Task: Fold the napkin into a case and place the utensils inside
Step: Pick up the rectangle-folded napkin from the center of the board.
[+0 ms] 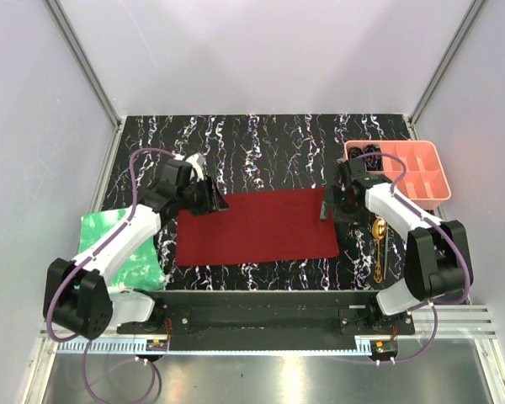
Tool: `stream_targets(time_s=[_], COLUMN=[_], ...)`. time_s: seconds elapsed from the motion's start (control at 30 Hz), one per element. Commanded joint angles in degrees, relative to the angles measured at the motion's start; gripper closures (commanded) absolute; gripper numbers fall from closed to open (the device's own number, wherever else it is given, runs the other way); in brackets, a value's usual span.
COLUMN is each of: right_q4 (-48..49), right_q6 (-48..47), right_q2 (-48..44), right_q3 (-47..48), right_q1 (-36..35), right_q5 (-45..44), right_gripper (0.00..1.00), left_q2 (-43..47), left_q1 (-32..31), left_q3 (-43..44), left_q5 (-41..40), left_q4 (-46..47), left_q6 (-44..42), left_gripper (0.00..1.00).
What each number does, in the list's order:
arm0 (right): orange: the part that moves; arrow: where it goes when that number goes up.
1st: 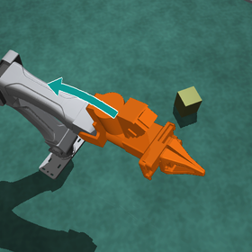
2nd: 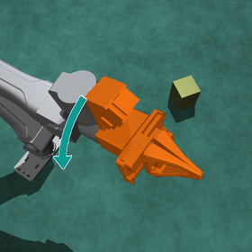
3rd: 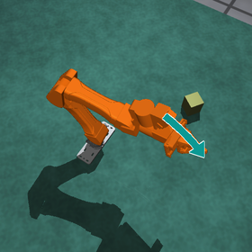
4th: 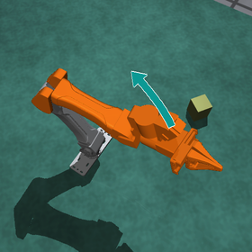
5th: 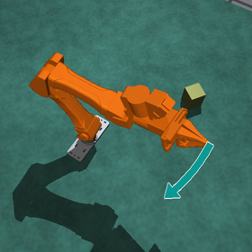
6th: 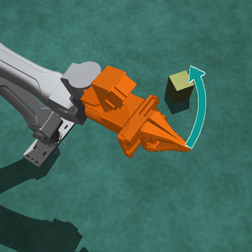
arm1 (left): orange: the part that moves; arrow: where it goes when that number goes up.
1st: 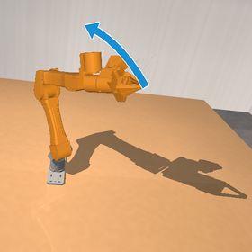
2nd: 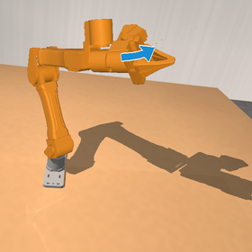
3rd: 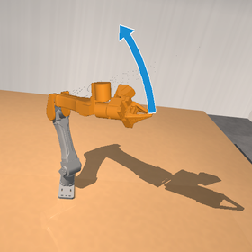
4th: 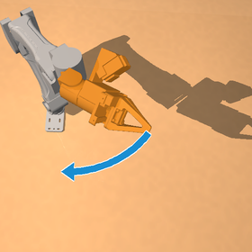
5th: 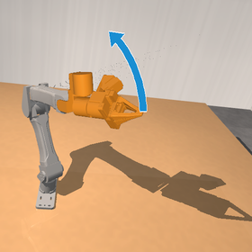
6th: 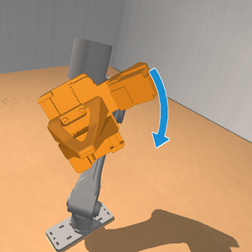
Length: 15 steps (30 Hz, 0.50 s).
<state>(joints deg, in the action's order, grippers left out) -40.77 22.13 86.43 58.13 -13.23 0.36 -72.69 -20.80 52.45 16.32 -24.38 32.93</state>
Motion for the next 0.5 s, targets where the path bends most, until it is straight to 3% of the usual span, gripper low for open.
stream_targets(time_s=[0.0,0.23,0.47], right_q4=[3.68,4.47,8.77], right_q6=[1.16,0.46,-1.82], right_q2=[0.92,6.55,8.83], right_q3=[-0.65,0.67,-0.21], right_q1=[-5.04,-7.95,-7.95], right_q5=[-2.99,-7.03,-8.01], right_gripper=[0.05,0.17,0.24], left_q2=[6.04,12.83,10.64], left_q1=[-0.91,-1.7,-2.32], left_q3=[-2.95,-9.72,-9.91], left_q5=[3.1,3.55,5.92], left_q4=[1.62,1.7,3.2], left_q6=[-1.73,-0.59,-0.14], left_gripper=[0.49,0.49,0.49])
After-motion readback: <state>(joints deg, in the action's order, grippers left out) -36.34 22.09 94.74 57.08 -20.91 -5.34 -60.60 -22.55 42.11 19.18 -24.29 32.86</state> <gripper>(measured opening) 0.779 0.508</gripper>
